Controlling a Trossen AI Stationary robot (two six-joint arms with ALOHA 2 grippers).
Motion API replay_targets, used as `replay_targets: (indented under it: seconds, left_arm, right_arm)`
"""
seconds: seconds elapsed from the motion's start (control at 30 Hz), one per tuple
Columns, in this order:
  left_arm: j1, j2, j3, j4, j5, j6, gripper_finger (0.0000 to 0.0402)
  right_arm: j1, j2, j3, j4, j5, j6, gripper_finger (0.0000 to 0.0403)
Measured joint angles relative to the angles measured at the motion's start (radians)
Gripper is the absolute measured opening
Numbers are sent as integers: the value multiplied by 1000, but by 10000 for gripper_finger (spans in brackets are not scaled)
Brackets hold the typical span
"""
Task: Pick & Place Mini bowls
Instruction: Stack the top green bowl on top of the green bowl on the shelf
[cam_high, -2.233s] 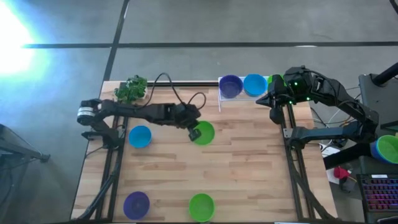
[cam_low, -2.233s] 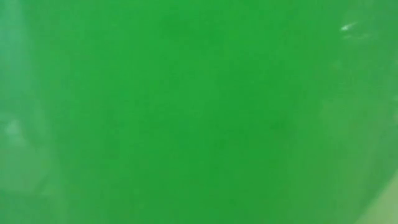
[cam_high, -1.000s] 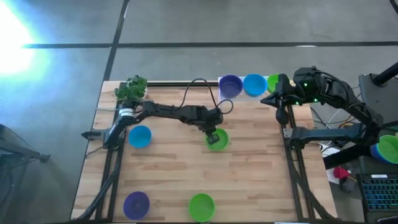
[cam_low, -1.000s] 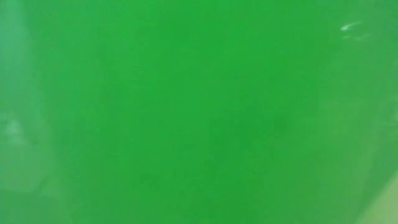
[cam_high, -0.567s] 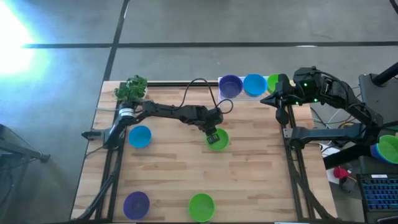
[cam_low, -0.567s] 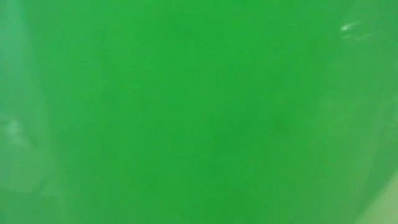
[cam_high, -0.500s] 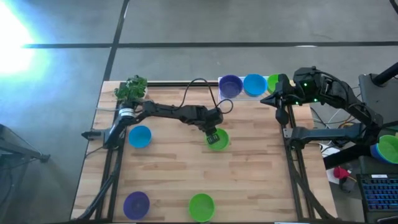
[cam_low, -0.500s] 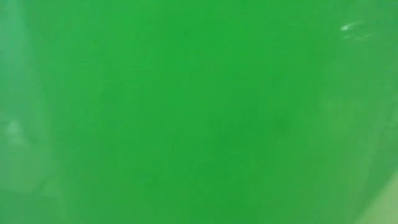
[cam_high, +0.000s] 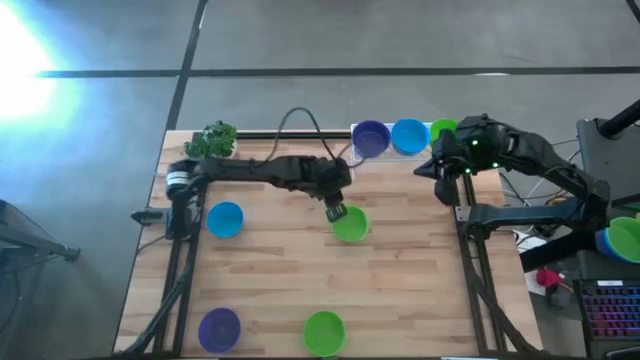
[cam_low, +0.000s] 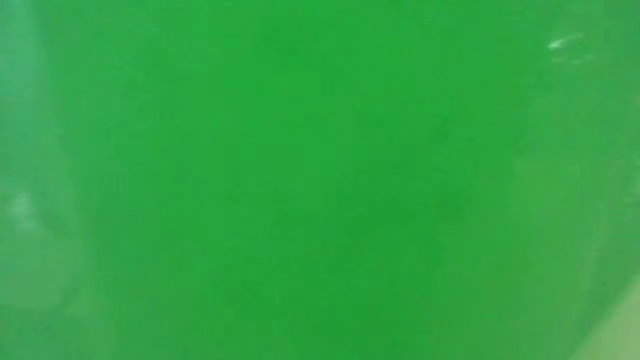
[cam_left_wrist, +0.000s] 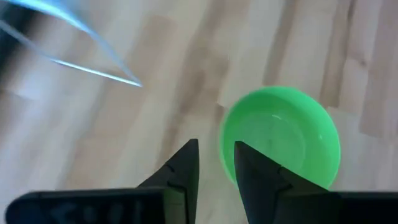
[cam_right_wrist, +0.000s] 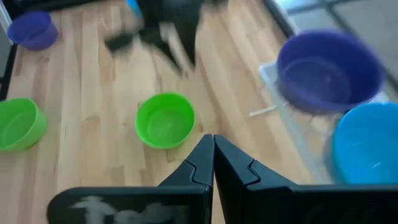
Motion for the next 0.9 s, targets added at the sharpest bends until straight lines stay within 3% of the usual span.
replay_targets:
  seconds: [0.27, 0.6, 0.9]
  left_arm:
    - [-31, -235, -30, -47, -199, 59, 88]
    - [-36, -519, -215, -26, -211, 102, 87]
    - [-36, -706, -427, 68, -212, 108, 87]
  right_arm:
    - [86, 57, -130, 78, 0, 111, 8]
    - [119, 185, -215, 127, 0, 266, 9]
    - [124, 360, -140, 134, 3, 309, 42]
